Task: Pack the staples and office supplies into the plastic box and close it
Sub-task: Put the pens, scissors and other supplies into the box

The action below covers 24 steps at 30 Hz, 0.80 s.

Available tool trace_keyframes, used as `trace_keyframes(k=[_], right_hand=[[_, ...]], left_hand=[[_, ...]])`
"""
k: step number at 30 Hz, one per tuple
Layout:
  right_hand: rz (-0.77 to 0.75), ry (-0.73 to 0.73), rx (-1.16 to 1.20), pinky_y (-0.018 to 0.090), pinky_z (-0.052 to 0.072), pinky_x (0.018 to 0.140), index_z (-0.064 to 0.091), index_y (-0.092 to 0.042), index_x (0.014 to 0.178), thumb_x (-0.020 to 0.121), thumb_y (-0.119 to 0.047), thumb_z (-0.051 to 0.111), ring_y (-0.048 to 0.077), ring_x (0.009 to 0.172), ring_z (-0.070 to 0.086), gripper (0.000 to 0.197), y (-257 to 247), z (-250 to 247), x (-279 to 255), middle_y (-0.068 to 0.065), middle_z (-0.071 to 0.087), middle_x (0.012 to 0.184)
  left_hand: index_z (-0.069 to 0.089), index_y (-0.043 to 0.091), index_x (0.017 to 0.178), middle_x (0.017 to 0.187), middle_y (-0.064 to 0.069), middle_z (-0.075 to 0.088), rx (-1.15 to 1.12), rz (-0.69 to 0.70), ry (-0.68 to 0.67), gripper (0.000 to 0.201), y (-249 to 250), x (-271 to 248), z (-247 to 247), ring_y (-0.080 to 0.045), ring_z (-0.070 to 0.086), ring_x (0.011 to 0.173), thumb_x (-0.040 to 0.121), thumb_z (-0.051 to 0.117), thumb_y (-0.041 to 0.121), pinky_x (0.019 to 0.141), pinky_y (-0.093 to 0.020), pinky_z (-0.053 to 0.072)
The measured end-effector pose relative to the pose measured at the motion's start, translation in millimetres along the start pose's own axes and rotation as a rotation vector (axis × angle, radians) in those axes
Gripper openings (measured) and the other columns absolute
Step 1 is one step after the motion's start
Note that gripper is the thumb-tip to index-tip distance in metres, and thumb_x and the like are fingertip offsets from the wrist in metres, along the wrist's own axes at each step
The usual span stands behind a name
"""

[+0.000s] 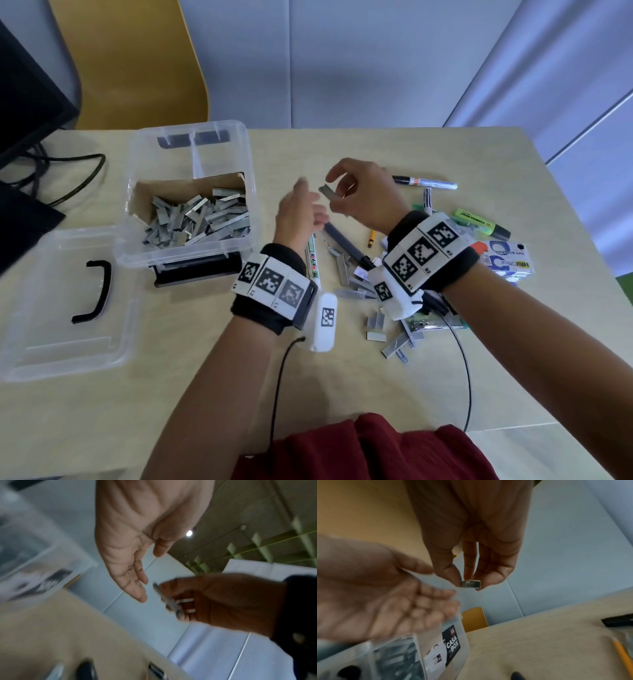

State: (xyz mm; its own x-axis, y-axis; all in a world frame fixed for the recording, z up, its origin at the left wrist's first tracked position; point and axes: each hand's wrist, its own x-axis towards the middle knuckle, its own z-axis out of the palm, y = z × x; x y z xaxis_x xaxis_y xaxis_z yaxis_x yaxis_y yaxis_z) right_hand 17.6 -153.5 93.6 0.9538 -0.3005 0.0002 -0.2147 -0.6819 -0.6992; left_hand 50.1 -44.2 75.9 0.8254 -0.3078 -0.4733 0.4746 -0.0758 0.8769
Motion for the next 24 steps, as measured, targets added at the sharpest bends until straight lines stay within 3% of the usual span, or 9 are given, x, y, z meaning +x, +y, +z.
trace_keyframes(k=[3, 6, 9, 13, 17, 21, 24], right_hand=[[-0.025, -0.085, -0.042, 0.011, 0.037, 0.06, 0.064, -0.01, 0.098, 0.079, -0.016, 0.067, 0.01, 0.068, 0.051, 0.019, -0.6, 11.9, -8.6, -0.001, 0.06, 0.076], [0.021, -0.106, -0.074, 0.018, 0.037, 0.061, 0.066, -0.008, 0.092, 0.079, -0.015, 0.065, 0.013, 0.074, 0.052, 0.015, 10.5, 22.5, -9.5, 0.003, 0.061, 0.078], [0.116, -0.118, -0.149, 0.019, 0.04, 0.064, 0.067, -0.005, 0.088, 0.082, -0.011, 0.058, 0.018, 0.081, 0.055, 0.013, 29.3, 31.0, -8.7, 0.008, 0.065, 0.086], [0.206, -0.316, -0.354, 0.031, 0.048, 0.085, 0.065, -0.007, 0.101, 0.084, -0.016, 0.058, 0.027, 0.099, 0.06, 0.02, 53.2, 51.2, -15.1, 0.012, 0.064, 0.106], [0.182, -0.372, -0.511, 0.033, 0.046, 0.074, 0.059, -0.004, 0.105, 0.086, -0.015, 0.054, 0.031, 0.099, 0.058, 0.023, 55.5, 62.6, -22.9, 0.013, 0.059, 0.11], [0.149, -0.352, -0.567, 0.032, 0.042, 0.075, 0.055, -0.004, 0.109, 0.092, -0.014, 0.046, 0.03, 0.105, 0.055, 0.023, 54.2, 70.7, -23.8, 0.012, 0.054, 0.115], [0.201, -0.333, -0.531, 0.031, 0.04, 0.073, 0.054, -0.003, 0.107, 0.091, -0.012, 0.047, 0.031, 0.104, 0.056, 0.02, 54.2, 71.8, -22.3, 0.013, 0.057, 0.113]], left_hand=[[0.05, 0.003, 0.095, 0.084, -0.013, 0.054, -0.423, -0.285, -0.052, 0.044, -21.3, 9.4, -0.1, -0.022, 0.054, 0.072, 0.101, 0.026, 0.039, 0.061, -0.031, 0.051], [0.044, 0.007, 0.075, 0.068, -0.008, 0.049, -0.583, -0.423, -0.033, 0.037, -39.7, 16.7, -3.7, -0.016, 0.051, 0.051, 0.101, 0.032, 0.031, 0.04, -0.016, 0.044], [0.04, 0.012, 0.064, 0.05, -0.002, 0.043, -0.359, -0.436, -0.013, 0.035, -52.5, 21.7, -11.0, -0.011, 0.038, 0.032, 0.097, 0.035, 0.022, 0.034, -0.01, 0.027], [0.051, 0.005, 0.072, 0.065, -0.01, 0.056, 0.022, -0.357, 0.004, 0.033, -64.3, 23.1, -14.3, -0.006, 0.037, 0.024, 0.097, 0.032, 0.016, 0.03, -0.012, 0.022], [0.058, 0.001, 0.077, 0.07, -0.013, 0.063, 0.2, -0.282, 0.095, 0.028, -66.4, 26.7, -22.9, -0.007, 0.038, 0.022, 0.093, 0.037, 0.01, 0.028, -0.011, 0.024], [0.057, -0.003, 0.086, 0.072, -0.014, 0.062, 0.176, -0.247, 0.123, 0.026, -66.7, 28.6, -33.3, -0.006, 0.04, 0.023, 0.093, 0.035, 0.01, 0.029, -0.01, 0.024], [0.055, -0.001, 0.084, 0.072, -0.014, 0.061, 0.158, -0.248, 0.13, 0.026, -70.0, 28.5, -35.6, -0.005, 0.039, 0.024, 0.095, 0.034, 0.011, 0.03, -0.011, 0.023]])
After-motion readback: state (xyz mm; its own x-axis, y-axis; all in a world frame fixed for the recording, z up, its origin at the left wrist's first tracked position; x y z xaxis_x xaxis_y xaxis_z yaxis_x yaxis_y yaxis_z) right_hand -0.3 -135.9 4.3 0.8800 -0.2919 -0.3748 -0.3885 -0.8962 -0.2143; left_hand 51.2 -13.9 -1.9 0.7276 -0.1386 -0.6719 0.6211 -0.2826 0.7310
